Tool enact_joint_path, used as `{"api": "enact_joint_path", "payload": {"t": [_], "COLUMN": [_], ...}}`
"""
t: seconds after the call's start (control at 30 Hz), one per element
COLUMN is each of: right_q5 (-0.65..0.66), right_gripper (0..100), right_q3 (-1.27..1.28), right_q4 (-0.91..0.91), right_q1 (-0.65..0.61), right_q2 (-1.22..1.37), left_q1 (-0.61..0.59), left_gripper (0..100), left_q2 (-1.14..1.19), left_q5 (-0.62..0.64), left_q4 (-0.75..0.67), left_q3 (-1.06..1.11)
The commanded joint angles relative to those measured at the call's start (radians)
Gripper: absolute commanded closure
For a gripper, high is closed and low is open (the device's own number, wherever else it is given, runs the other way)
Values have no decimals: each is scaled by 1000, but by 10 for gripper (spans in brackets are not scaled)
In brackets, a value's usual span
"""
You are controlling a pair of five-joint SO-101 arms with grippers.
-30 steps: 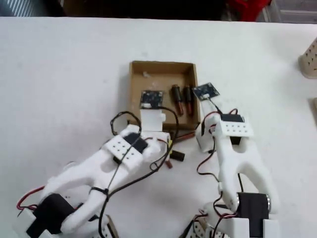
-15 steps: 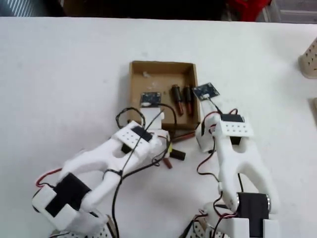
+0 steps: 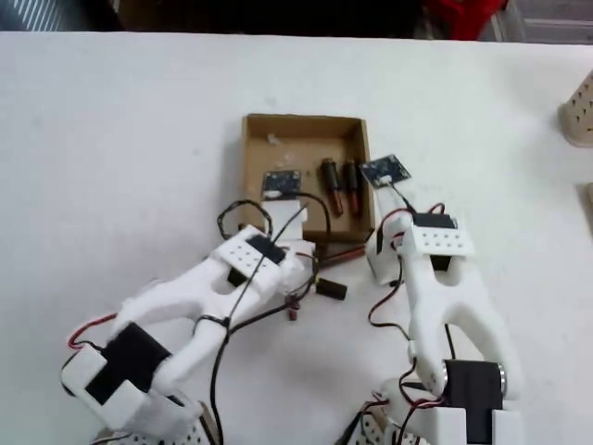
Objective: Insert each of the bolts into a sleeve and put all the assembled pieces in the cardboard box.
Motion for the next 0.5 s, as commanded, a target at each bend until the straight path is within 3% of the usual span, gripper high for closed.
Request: {"api": "enact_joint_path", "payload": {"t": [0.0, 0.17, 0.47], "right_q5": [0, 0, 28], "right_gripper": [981, 981, 981], "right_q3": [-8, -8, -8], "right_q4": [-13, -13, -13], "right_q1": [12, 12, 12], "right_q2": [-36, -36, -35], "left_q1": [5, 54, 24], "left_gripper": [932, 978, 979], "left_q2": [-8, -10, -10], "left_q5": [-2, -109, -135], "left_q4": [6, 97, 245], "left_q3": [-32, -37, -37]}}
